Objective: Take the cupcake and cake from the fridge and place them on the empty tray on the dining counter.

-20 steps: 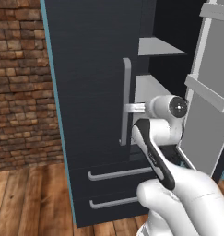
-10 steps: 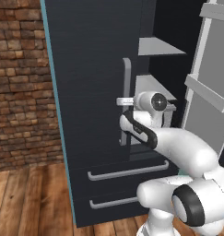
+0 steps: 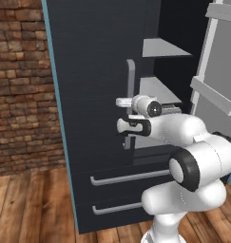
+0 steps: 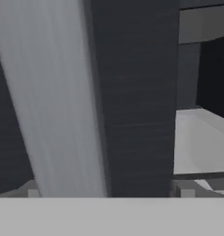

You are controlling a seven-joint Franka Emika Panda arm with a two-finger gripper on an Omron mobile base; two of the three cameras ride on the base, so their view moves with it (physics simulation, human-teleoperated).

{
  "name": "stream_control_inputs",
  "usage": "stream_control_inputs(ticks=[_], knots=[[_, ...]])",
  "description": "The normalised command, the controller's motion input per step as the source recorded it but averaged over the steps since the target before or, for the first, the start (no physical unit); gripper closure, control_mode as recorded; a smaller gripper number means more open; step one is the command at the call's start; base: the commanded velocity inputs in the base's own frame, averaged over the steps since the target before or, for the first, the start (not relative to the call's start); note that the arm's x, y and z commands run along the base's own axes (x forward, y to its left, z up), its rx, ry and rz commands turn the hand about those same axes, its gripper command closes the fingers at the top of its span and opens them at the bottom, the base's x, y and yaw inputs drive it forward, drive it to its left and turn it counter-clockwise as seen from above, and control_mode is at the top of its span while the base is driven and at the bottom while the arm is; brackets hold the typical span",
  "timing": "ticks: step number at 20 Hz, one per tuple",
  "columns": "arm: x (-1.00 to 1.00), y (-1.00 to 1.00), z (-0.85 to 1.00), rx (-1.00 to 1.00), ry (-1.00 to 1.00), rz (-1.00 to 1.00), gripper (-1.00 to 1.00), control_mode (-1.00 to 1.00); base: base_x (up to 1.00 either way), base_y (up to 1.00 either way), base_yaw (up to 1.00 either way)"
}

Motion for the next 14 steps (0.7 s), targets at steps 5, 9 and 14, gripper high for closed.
stream_control_inputs(ticks=[5, 9, 14], knots=[[0.8, 0.2, 0.01, 0.0, 0.19, -0.01, 1.0, -1.0, 0.0, 0.0, 0.0], [0.46, 0.34, 0.27, -0.04, 0.35, -0.02, 1.0, -1.0, 0.0, 0.0, 0.0], [0.26, 0.42, 0.63, -0.13, 0.5, -0.01, 1.0, -1.0, 0.0, 0.0, 0.0]])
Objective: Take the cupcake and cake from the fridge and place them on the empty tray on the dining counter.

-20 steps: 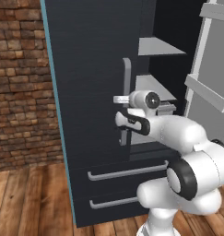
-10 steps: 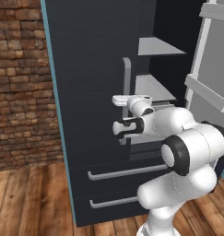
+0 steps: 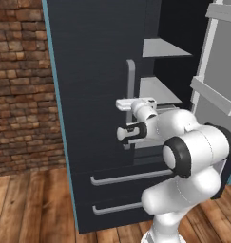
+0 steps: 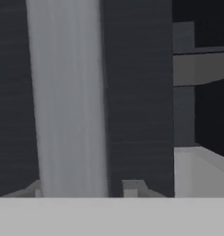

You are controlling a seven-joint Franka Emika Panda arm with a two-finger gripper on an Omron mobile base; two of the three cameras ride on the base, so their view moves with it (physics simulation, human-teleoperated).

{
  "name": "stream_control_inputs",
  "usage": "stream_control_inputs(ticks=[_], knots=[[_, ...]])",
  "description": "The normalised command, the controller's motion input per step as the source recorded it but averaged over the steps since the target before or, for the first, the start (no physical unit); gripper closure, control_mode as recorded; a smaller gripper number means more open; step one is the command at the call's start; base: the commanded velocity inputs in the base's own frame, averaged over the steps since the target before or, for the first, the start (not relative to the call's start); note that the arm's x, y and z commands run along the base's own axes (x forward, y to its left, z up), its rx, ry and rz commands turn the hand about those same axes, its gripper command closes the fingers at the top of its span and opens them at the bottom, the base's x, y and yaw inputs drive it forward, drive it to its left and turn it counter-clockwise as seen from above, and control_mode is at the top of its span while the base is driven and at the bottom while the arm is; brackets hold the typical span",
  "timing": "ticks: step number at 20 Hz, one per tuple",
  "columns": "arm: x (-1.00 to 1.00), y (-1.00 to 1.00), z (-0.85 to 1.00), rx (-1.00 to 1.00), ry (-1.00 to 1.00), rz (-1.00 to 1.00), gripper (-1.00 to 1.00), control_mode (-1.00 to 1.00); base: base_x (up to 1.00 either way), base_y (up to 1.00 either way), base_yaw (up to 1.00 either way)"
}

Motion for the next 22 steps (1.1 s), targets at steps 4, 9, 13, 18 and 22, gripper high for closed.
stream_control_inputs(ticks=[4, 9, 13, 18, 22], knots=[[-0.12, 0.62, 0.29, -0.16, 0.49, -0.09, 1.0, -1.0, 0.0, 0.0, 0.0], [-0.87, 0.83, 0.32, -0.04, 0.33, -0.16, 1.0, -1.0, 0.0, 0.0, 0.0], [-1.0, 0.9, 0.26, 0.0, 0.22, -0.15, 1.0, -1.0, 0.0, 0.0, 0.0], [-1.0, 0.66, 0.17, 0.0, 0.23, -0.1, 1.0, -1.0, 0.0, 0.0, 0.0], [-1.0, 0.76, 0.07, 0.0, 0.29, -0.07, 1.0, -1.0, 0.0, 0.0, 0.0]])
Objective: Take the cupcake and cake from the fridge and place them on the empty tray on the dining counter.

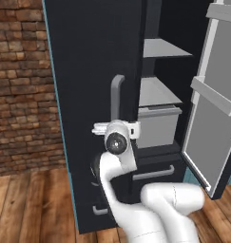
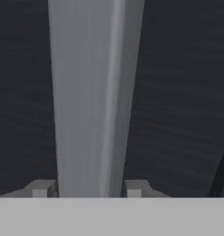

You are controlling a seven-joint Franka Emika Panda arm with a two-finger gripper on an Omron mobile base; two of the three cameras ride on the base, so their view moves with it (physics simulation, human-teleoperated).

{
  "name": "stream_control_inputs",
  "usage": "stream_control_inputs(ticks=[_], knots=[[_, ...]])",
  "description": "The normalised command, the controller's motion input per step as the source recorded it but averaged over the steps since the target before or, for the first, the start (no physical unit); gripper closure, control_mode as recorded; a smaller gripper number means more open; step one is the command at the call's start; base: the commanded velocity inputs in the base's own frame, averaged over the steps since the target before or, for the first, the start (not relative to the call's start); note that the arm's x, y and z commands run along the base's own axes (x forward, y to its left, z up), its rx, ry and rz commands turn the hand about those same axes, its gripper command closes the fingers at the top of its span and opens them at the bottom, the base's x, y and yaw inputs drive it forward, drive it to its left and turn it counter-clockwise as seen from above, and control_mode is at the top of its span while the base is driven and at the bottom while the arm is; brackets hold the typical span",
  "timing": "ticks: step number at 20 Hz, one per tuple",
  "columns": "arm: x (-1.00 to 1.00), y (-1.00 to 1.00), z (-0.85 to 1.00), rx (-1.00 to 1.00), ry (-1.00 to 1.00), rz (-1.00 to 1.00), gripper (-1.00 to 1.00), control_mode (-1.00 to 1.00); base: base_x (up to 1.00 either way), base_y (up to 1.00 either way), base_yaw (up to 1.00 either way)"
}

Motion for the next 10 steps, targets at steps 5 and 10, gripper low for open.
stream_control_inputs(ticks=[5, 10], knots=[[-1.0, 0.92, 0.07, 0.0, 0.31, -0.1, 1.0, -1.0, 0.0, 0.0, 0.0], [-0.85, 0.75, 0.04, -0.07, 0.39, 0.0, 1.0, -1.0, 0.0, 0.0, 0.0]])
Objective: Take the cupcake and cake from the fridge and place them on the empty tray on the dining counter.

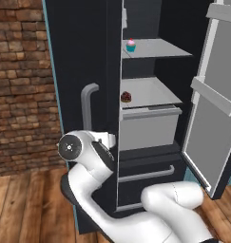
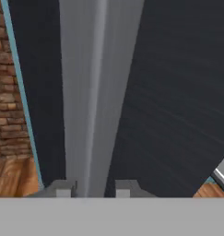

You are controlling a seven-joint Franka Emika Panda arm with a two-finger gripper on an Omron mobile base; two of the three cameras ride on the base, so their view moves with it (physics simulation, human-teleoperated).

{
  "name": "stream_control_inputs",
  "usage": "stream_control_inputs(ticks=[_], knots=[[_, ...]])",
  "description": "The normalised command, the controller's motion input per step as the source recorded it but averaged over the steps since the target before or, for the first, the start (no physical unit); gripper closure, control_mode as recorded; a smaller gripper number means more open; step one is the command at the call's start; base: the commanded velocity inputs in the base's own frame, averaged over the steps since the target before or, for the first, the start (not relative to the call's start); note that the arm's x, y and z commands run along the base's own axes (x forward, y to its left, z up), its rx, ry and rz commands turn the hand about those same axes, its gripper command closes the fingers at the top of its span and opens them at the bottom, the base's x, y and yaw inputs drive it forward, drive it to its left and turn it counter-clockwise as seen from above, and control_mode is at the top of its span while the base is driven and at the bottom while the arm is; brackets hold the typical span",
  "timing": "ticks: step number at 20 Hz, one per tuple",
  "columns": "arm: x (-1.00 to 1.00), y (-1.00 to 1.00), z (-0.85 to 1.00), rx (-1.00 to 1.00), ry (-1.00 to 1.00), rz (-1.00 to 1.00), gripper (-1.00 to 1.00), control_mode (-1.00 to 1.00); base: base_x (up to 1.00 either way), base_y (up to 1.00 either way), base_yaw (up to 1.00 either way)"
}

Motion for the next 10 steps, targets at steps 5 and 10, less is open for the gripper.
stream_control_inputs(ticks=[5, 10], knots=[[-0.96, 0.32, 0.01, -0.12, 0.06, 0.1, -1.0, -1.0, 0.0, 0.0, 0.0], [-1.0, -0.53, 0.11, -0.02, -0.14, 0.07, -1.0, -1.0, 0.0, 0.0, 0.0]])
